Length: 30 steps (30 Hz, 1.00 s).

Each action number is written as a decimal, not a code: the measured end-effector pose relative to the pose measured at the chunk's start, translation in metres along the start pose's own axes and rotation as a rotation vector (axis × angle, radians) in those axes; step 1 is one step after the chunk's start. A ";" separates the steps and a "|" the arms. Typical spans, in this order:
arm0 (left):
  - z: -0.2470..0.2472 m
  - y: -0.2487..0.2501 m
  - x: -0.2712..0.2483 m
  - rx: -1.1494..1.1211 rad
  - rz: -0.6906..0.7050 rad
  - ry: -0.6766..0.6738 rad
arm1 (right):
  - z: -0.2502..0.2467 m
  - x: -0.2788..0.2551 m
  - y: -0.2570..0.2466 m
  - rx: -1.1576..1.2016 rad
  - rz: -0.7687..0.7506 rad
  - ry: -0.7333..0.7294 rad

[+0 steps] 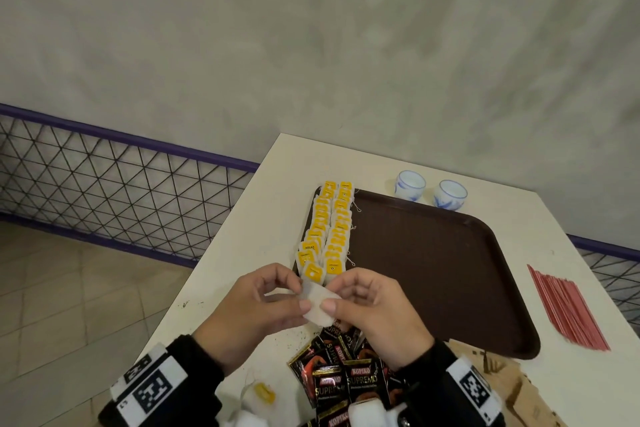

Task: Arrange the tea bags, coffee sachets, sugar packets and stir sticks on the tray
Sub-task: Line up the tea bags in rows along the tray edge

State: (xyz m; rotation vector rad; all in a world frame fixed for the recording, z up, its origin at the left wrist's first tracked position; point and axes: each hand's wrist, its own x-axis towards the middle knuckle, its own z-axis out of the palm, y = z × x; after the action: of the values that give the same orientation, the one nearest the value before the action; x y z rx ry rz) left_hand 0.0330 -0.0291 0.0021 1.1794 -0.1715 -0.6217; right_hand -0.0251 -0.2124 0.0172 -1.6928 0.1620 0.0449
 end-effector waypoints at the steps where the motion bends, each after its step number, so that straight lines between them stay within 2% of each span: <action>1: 0.000 0.000 0.000 0.003 0.012 0.001 | -0.001 -0.001 0.000 -0.031 -0.012 0.004; 5: 0.000 0.000 0.000 0.061 0.010 -0.031 | -0.002 -0.001 0.001 -0.071 -0.018 0.015; 8: 0.002 -0.002 0.001 0.174 0.107 -0.056 | -0.001 -0.001 0.002 -0.034 -0.008 0.009; 10: 0.002 -0.003 0.001 0.299 0.177 -0.082 | -0.001 -0.001 0.004 0.059 0.025 0.036; 14: 0.001 -0.004 0.003 0.400 0.199 -0.171 | -0.002 0.002 0.008 0.328 0.169 0.075; 15: 0.001 -0.003 0.003 0.424 0.208 -0.191 | -0.002 0.002 0.009 0.334 0.170 0.090; 18: 0.003 0.000 0.007 0.453 0.185 -0.234 | -0.006 0.007 0.014 0.119 0.087 0.210; 20: 0.003 0.001 0.017 0.502 0.171 -0.139 | -0.013 0.015 0.017 0.013 0.039 0.303; 23: 0.000 -0.005 0.042 0.730 0.160 0.151 | -0.029 0.029 0.020 -0.060 0.055 0.392; 24: 0.001 -0.008 0.050 0.827 0.139 0.211 | -0.034 0.033 0.022 -0.081 0.070 0.401; 27: 0.001 -0.018 0.074 1.090 0.055 0.267 | -0.042 0.045 0.029 -0.183 0.101 0.411; 30: -0.001 -0.025 0.091 1.265 -0.017 0.270 | -0.041 0.057 0.035 -0.198 0.130 0.336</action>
State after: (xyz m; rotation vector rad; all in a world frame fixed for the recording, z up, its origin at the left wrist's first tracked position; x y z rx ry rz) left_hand 0.0995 -0.0835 -0.0376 2.4664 -0.3446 -0.3179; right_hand 0.0238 -0.2620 -0.0192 -1.8762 0.5343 -0.1310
